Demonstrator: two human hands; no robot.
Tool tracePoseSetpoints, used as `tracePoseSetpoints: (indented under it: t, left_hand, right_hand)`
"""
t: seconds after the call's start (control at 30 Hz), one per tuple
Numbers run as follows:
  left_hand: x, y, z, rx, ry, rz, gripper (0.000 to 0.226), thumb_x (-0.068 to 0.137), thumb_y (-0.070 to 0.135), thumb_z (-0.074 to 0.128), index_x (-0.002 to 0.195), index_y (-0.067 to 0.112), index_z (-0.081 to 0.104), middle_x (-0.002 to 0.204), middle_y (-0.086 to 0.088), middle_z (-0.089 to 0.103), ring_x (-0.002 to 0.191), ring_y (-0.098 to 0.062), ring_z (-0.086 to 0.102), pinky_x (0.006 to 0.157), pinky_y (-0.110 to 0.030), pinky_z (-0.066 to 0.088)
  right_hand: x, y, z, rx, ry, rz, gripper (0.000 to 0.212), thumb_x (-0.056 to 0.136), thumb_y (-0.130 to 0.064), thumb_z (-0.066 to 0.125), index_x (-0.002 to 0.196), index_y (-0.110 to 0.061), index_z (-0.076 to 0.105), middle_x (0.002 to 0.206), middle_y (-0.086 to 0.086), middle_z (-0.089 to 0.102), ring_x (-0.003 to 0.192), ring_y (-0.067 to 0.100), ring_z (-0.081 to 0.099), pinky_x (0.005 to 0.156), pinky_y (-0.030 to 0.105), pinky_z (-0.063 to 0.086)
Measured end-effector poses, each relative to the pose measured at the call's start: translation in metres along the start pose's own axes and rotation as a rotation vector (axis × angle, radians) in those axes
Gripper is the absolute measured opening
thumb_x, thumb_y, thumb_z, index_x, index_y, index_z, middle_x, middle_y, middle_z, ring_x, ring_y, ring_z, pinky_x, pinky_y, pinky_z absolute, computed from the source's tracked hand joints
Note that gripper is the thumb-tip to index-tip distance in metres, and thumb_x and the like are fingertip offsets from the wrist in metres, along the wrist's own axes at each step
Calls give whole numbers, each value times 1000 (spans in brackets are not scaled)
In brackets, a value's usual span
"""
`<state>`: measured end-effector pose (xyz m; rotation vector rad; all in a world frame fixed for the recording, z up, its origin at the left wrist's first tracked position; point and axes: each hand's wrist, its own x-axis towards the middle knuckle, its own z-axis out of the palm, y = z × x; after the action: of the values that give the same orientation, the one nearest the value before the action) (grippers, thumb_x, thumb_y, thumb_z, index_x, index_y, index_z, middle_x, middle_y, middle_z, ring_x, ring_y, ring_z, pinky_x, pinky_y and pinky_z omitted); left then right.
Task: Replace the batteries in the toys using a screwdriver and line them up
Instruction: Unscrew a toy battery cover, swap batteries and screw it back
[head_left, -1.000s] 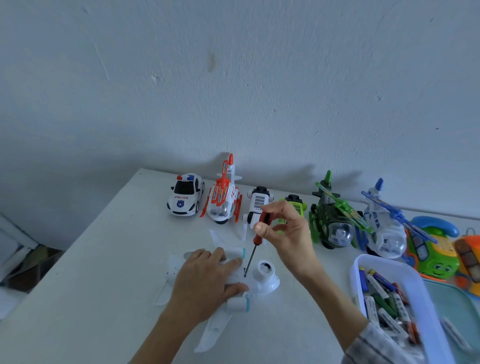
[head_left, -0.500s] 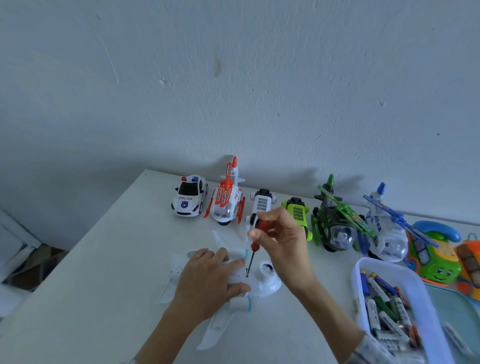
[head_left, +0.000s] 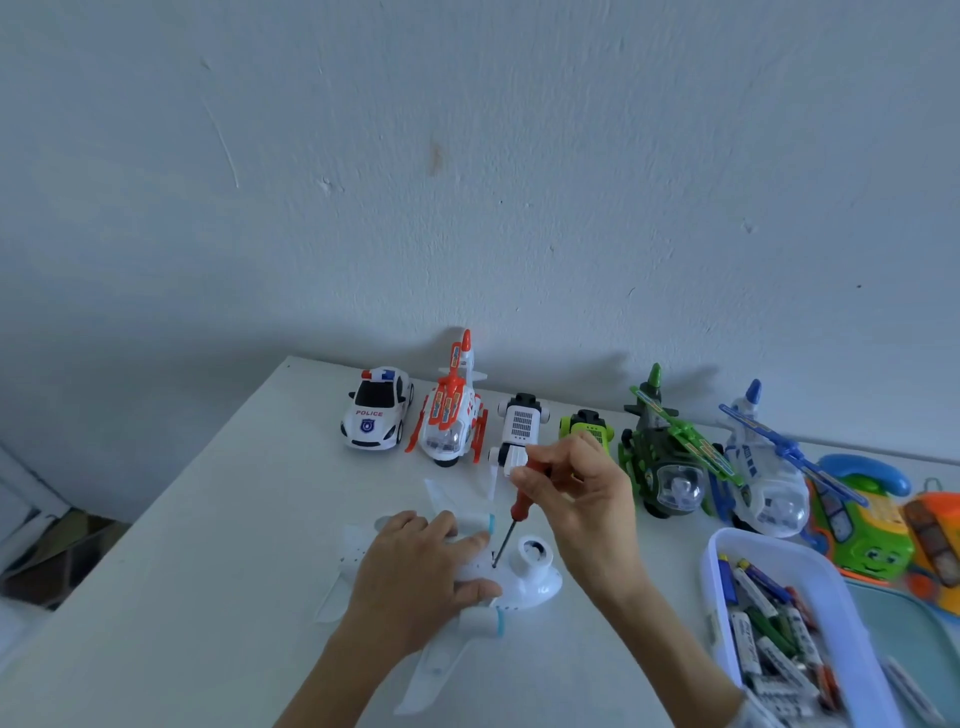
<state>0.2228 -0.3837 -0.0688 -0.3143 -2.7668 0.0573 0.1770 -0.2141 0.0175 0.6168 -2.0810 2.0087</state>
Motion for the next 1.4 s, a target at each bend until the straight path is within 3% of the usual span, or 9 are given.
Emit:
tracePoseSetpoints:
  t: [0.2,0.33,0.53,0.73,0.93,1.07,1.17,1.3,1.4]
  left_hand:
    - [0,-3,5,-6,17,6,71,86,77,11,99,41,71,74,14,59,57,-9,56,62,-28,52]
    - [2,-4,5,0,20,14,70,87,76,13,97,41,72,72,15,60,54,-8,56,59,-28,51]
    - [5,-5,6,-2,-4,11,77,86,77,5,100,41,72,75,16,65,55,-8,58,61,-27,51]
    - [2,-2,4,-31,4,8,76,83,79,9,108,40,69,81,15,66,63,-8,61,71,-29,52]
    - [1,-2,6,0,52,27,66,82,77,22,99,39,73,74,15,63,55,-8,57,60,-27,52]
    - [2,-2,5,1,86,41,61,78,75,28,96,39,74,71,15,62,53,-8,57,57,-25,51]
    - [2,-1,4,0,93,35,62,78,75,27,96,38,74,70,15,61,53,-9,57,56,-25,51]
    - [1,0,3,-23,100,35,62,78,75,29,97,36,74,72,14,62,55,-10,58,57,-26,51]
    - [1,-1,3,-29,109,24,62,77,75,31,97,35,74,72,15,63,54,-9,58,57,-25,50]
  right_hand:
    - [-2,6,-4,108,-14,67,32,90,16,45,92,-10,62,86,12,65,60,31,60,65,36,53]
    - [-3,4,0,33,36,46,9,78,-23,75,82,-23,67,102,4,58,72,34,63,63,44,56]
    - [-8,-3,6,-26,45,7,31,86,11,57,85,-20,60,75,7,61,57,28,61,62,33,54]
    - [-7,-2,2,-14,57,32,18,77,-21,77,76,-31,61,85,11,59,63,33,64,62,28,52]
    - [-10,-4,3,72,-4,32,18,86,2,56,85,-15,61,80,10,62,59,30,60,64,41,54]
    - [-11,-6,6,-8,45,46,15,76,-21,76,80,-24,63,93,6,57,77,23,63,67,26,55]
    - [-14,-4,10,-111,101,-59,25,75,-12,78,75,-26,57,81,7,55,62,27,62,57,20,52]
    - [-24,-2,15,-111,39,-84,25,83,-4,59,92,-28,59,85,3,63,69,21,62,61,21,51]
    - [-24,-2,14,-88,89,-122,13,80,-20,70,92,-23,65,93,-6,65,78,16,65,67,29,56]
